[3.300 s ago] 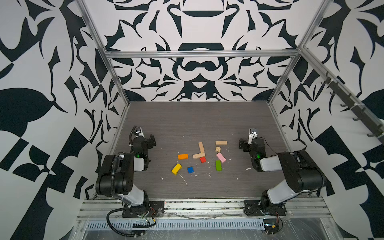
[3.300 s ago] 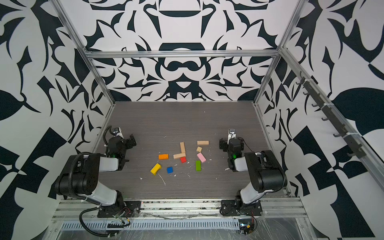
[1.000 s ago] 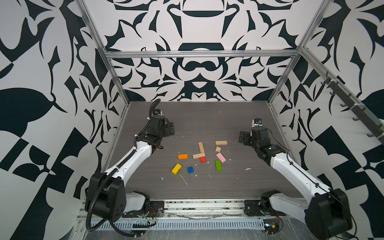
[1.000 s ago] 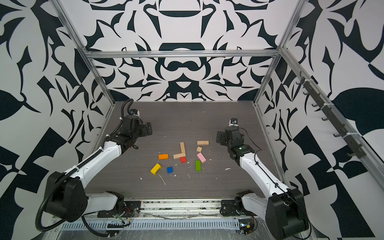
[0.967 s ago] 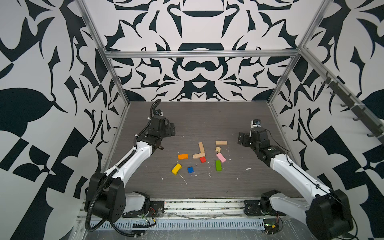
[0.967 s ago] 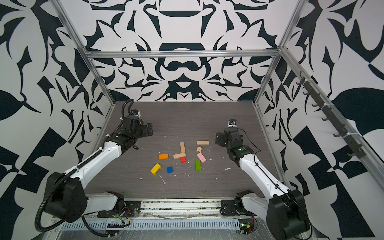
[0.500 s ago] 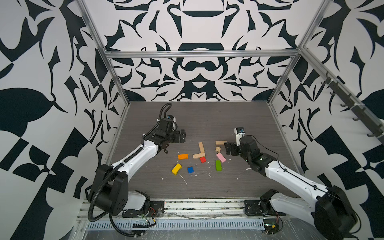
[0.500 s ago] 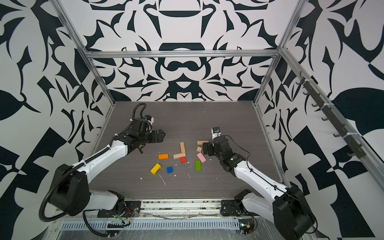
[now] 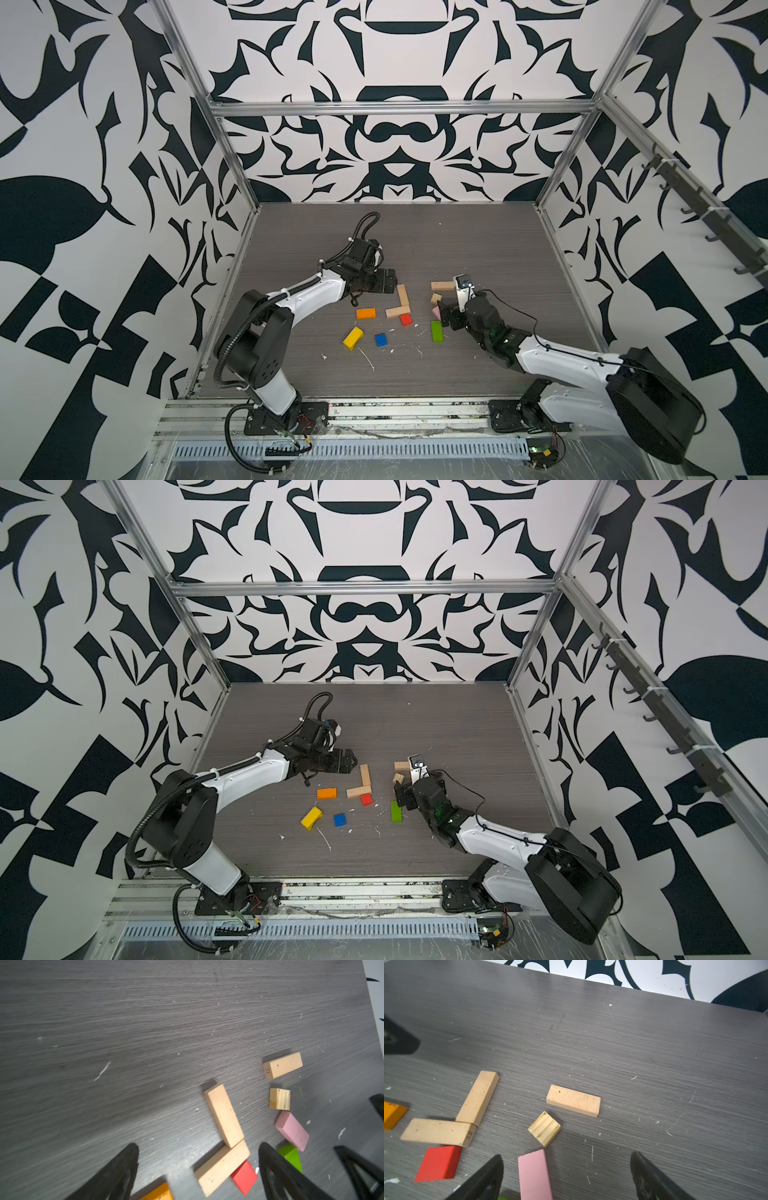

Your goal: Build the wood block tower

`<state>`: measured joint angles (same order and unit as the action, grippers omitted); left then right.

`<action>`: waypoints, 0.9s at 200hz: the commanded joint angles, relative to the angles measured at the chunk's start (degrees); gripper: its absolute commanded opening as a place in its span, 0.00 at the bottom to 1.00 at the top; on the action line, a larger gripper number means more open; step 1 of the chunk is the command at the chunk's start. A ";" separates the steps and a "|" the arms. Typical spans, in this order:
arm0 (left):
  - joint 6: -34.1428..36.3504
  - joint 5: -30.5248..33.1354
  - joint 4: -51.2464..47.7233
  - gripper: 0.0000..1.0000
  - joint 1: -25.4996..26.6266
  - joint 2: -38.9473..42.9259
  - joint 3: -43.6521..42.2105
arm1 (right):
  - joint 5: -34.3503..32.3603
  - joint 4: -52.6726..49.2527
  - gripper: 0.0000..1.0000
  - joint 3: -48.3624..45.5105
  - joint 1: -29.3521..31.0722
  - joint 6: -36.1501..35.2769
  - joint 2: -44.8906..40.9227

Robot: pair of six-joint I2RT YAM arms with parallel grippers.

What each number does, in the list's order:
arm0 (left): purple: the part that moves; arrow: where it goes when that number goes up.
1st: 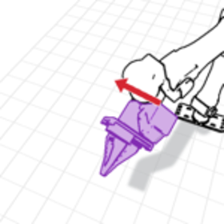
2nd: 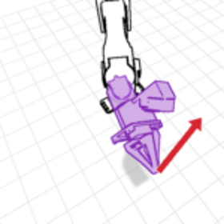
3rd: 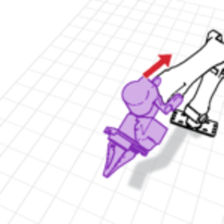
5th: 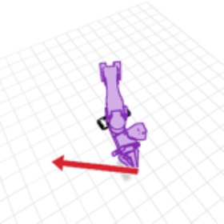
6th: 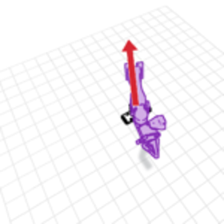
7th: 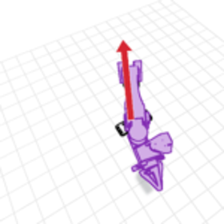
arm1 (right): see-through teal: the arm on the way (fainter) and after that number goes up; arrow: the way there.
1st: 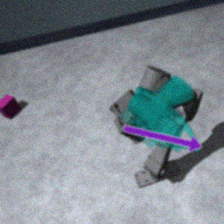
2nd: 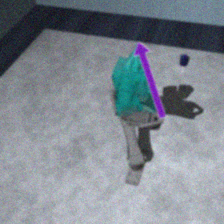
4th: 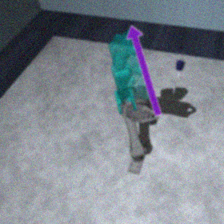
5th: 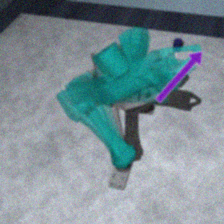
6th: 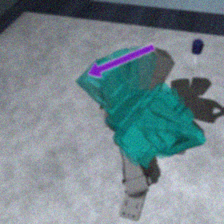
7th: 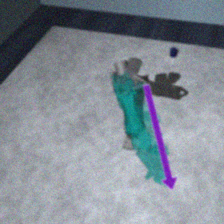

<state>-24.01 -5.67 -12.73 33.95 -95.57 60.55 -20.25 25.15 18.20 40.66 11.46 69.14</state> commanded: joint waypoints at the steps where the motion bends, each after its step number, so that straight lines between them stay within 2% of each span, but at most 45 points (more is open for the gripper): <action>1: -1.27 -1.50 -1.56 0.91 1.78 -2.99 3.24 | -1.91 9.69 0.97 -1.51 1.73 -2.87 3.04; 20: -2.08 -1.87 -2.99 0.88 3.05 -5.88 5.66 | -4.69 16.05 0.97 -3.82 4.62 -4.04 5.62; 64: -2.52 -0.85 -6.12 0.86 4.62 -10.29 9.96 | -7.68 19.68 0.96 -5.26 6.41 -4.52 6.65; 67: -2.59 -0.77 -6.20 0.82 4.63 -10.47 10.16 | -7.94 19.86 0.96 -5.35 6.51 -4.52 6.70; 112: -4.01 -3.55 -5.62 0.81 4.81 -13.27 14.20 | -10.74 19.27 0.92 -5.01 7.14 -4.43 8.02; 180: -5.42 -8.52 -4.91 0.80 5.29 -18.54 20.07 | -11.04 18.19 0.90 -3.52 7.15 -4.43 9.90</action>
<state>-28.10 -11.62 -16.60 38.72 -112.05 78.72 -29.76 42.17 13.02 47.53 7.31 78.59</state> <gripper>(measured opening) 0.804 0.901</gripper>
